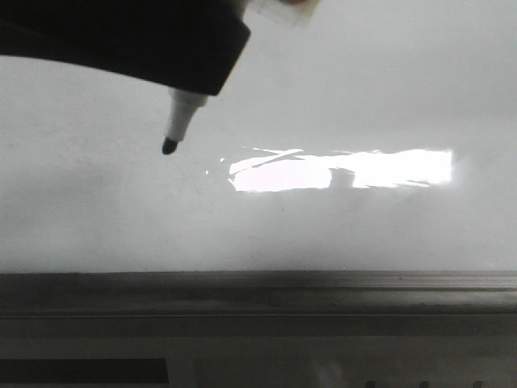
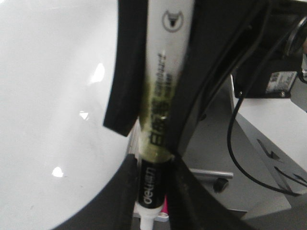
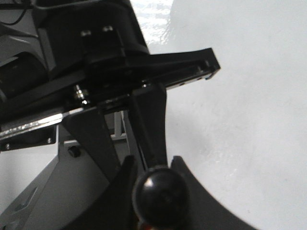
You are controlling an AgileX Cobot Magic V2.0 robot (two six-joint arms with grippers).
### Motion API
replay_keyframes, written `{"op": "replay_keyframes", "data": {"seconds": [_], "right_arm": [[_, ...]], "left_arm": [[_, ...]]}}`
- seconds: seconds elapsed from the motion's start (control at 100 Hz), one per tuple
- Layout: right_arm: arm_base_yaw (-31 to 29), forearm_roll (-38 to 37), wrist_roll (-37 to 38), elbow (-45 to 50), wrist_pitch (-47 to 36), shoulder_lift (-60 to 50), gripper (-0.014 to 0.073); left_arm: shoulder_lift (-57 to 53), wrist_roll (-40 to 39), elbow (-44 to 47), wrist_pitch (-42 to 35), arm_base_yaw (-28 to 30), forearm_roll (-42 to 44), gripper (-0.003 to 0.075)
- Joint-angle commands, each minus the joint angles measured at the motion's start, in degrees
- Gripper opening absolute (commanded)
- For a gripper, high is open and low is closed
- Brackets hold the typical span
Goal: Write number 6 on whiteboard
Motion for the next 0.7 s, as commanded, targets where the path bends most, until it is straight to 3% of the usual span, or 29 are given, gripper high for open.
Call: {"op": "replay_keyframes", "data": {"seconds": [0.0,0.04,0.09,0.17,0.3,0.41,0.48,0.69], "right_arm": [[0.03,2.67,0.17,-0.57,-6.45,-2.58,-0.006],[0.03,2.67,0.17,0.61,-8.83,-4.09,-0.0059],[0.03,2.67,0.17,2.35,-11.5,-6.17,-0.0059],[0.03,2.67,0.17,5.08,-14.5,-10.16,-0.0059],[0.03,2.67,0.17,8.7,-15.26,-15.43,-0.0059],[0.03,2.67,0.17,10.26,-15.78,-18.11,-0.006],[0.03,2.67,0.17,10.51,-15.78,-18.51,-0.006],[0.03,2.67,0.17,10.51,-15.71,-18.51,-0.006]], "left_arm": [[-2.13,-3.89,-1.91,-3.95,-0.35,-3.04,0.0242],[-3.25,-6.57,-1.91,-4.7,-0.1,-2.92,0.0351],[-5.07,-8.78,-1.91,-5.39,0.3,-2.55,0.043],[-9.38,-12.28,-1.53,-7.13,1.22,-2.4,0.0445],[-19.3,-19.86,3.02,-16.15,2.35,-2.4,0.0351],[-28.43,-22.87,10.53,-25.1,2.75,-2.4,0.016],[-33.12,-22.87,15.3,-27.79,2.75,-2.4,-0.0024],[-41.03,-22.87,24.29,-29.14,2.75,-3.03,-0.002]]}}
